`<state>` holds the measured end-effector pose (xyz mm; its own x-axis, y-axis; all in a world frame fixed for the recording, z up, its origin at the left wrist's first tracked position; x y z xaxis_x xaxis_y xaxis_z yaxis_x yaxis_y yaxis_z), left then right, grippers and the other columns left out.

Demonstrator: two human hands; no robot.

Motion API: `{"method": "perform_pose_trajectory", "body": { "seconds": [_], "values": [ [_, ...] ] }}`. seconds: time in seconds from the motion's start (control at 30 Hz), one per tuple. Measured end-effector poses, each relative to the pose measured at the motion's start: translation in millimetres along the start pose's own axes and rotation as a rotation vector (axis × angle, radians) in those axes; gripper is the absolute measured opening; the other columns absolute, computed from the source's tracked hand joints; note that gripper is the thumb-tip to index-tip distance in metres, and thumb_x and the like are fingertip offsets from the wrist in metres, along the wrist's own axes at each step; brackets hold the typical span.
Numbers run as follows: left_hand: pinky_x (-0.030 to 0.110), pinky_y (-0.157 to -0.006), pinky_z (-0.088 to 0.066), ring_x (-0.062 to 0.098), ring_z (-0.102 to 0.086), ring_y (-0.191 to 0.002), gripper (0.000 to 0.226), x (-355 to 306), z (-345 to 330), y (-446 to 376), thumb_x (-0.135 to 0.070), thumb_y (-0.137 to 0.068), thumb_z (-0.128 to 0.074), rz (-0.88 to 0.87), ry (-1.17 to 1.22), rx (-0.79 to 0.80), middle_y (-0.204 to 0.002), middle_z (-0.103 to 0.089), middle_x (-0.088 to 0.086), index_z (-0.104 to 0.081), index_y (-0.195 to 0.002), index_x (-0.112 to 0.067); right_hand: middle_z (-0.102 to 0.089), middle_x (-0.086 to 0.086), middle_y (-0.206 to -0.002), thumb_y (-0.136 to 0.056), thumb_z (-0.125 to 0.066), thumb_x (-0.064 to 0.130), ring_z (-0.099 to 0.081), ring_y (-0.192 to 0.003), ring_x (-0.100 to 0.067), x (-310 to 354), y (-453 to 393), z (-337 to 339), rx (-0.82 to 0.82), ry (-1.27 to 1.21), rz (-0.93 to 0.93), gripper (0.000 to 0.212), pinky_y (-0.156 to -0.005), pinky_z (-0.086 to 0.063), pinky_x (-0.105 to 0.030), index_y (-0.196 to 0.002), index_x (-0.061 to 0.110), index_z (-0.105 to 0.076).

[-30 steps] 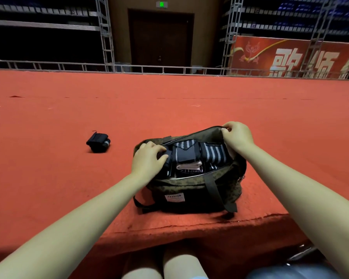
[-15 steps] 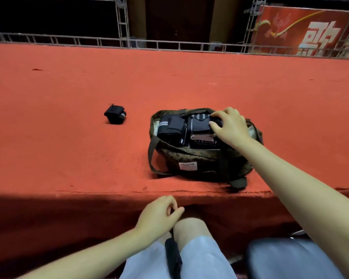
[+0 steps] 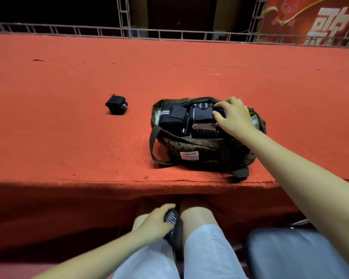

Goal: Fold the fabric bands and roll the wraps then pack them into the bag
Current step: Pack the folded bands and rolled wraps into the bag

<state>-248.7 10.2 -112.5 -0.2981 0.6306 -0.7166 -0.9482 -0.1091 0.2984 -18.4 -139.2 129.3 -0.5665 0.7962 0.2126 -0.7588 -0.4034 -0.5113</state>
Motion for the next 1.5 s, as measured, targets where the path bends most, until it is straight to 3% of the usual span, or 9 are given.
{"method": "perform_pose_trajectory", "body": {
  "seconds": [0.4, 0.57, 0.77, 0.9, 1.0, 1.07, 1.23, 1.4, 1.5],
  "values": [
    [0.011, -0.081, -0.046, 0.010, -0.058, -0.096, 0.048, -173, 187, -7, -0.001, -0.089, -0.054, -0.556, 0.433, -0.481, -0.109, -0.055, -0.005, -0.047, -0.126, -0.031, -0.054, -0.010, -0.129, -0.094, -0.049, 0.036, -0.047, -0.121, -0.030, 15, -46, -6, 0.210, -0.051, 0.102, 0.043, -0.098, -0.040, -0.042, -0.136, 0.029, -0.046],
    [0.038, -0.099, -0.046, 0.021, -0.054, -0.115, 0.051, -188, 219, -63, -0.009, -0.089, -0.057, -0.544, 0.410, -0.614, -0.127, -0.050, 0.003, -0.044, -0.130, -0.035, -0.063, -0.006, -0.123, -0.094, -0.050, 0.033, -0.056, -0.112, -0.028, 15, -72, -20, 0.292, 0.011, 0.094, 0.030, -0.088, -0.046, -0.037, -0.122, 0.024, -0.060],
    [0.024, -0.097, -0.039, 0.010, -0.049, -0.099, 0.041, -184, 210, -110, -0.014, -0.092, -0.056, -0.483, 0.184, -0.611, -0.116, -0.044, 0.002, -0.051, -0.130, -0.026, -0.069, -0.003, -0.113, -0.089, -0.052, 0.016, -0.059, -0.110, -0.025, 3, -111, 1, 0.068, -0.196, -0.008, 0.025, -0.088, -0.046, -0.034, -0.105, 0.018, -0.070],
    [0.030, -0.090, -0.040, 0.021, -0.046, -0.111, 0.028, -191, 211, -118, -0.023, -0.094, -0.052, -0.501, -0.198, -0.836, -0.116, -0.049, 0.004, -0.064, -0.118, -0.017, -0.070, -0.001, -0.111, -0.088, -0.053, 0.013, -0.060, -0.109, -0.021, -4, -123, 6, 0.001, -0.255, -0.036, 0.025, -0.089, -0.045, -0.030, -0.102, 0.017, -0.073],
    [0.037, -0.077, -0.042, 0.026, -0.051, -0.102, 0.049, -196, 202, -125, -0.042, -0.093, -0.029, -0.489, -0.549, -0.899, -0.105, -0.058, 0.003, -0.070, -0.102, -0.016, -0.071, 0.002, -0.108, -0.088, -0.053, 0.014, -0.061, -0.107, -0.018, -5, -120, 0, -0.040, -0.296, -0.051, 0.024, -0.087, -0.045, -0.029, -0.100, 0.019, -0.073],
    [0.035, -0.084, -0.036, 0.024, -0.048, -0.105, 0.058, -192, 199, -135, -0.048, -0.094, -0.020, -0.376, -0.634, -0.818, -0.106, -0.057, 0.002, -0.066, -0.108, -0.016, -0.071, 0.003, -0.107, -0.087, -0.054, 0.015, -0.061, -0.106, -0.016, -3, -117, -4, -0.024, -0.300, -0.034, 0.024, -0.087, -0.046, -0.029, -0.100, 0.021, -0.073],
    [0.036, -0.094, -0.032, 0.023, -0.043, -0.115, 0.047, -197, 209, -147, -0.048, -0.098, -0.033, -0.361, -0.606, -0.727, -0.119, -0.053, 0.003, -0.057, -0.126, -0.019, -0.071, 0.005, -0.106, -0.087, -0.056, 0.016, -0.062, -0.103, -0.013, 0, -107, -3, -0.067, -0.410, -0.093, 0.022, -0.088, -0.046, -0.026, -0.099, 0.022, -0.073],
    [0.032, -0.083, -0.033, 0.021, -0.049, -0.100, 0.033, -189, 218, -118, -0.043, -0.087, -0.058, -0.539, -0.446, -0.973, -0.102, -0.055, -0.002, -0.064, -0.109, -0.019, -0.066, 0.005, -0.109, -0.087, -0.060, 0.037, -0.058, -0.104, -0.012, 10, -85, -3, 0.144, -0.396, 0.023, 0.025, -0.092, -0.046, -0.033, -0.108, 0.025, -0.068],
    [0.028, -0.082, -0.029, 0.017, -0.046, -0.100, 0.026, -183, 226, -109, -0.041, -0.089, -0.057, -0.552, -0.341, -0.969, -0.101, -0.054, -0.004, -0.065, -0.106, -0.022, -0.062, 0.001, -0.108, -0.090, -0.054, 0.044, -0.050, -0.108, -0.016, 16, -73, 3, 0.094, -0.221, 0.105, 0.031, -0.091, -0.042, -0.035, -0.112, 0.025, -0.065]
  ]
}}
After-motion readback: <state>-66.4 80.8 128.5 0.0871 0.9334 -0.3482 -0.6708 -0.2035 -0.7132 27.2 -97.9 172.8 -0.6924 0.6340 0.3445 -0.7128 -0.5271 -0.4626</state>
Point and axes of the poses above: each hand's wrist, its own y-axis away from the middle knuckle, its own z-axis out of the back of the hand, x = y × z, the point moved 6 cm from there along -y, towards the middle knuckle
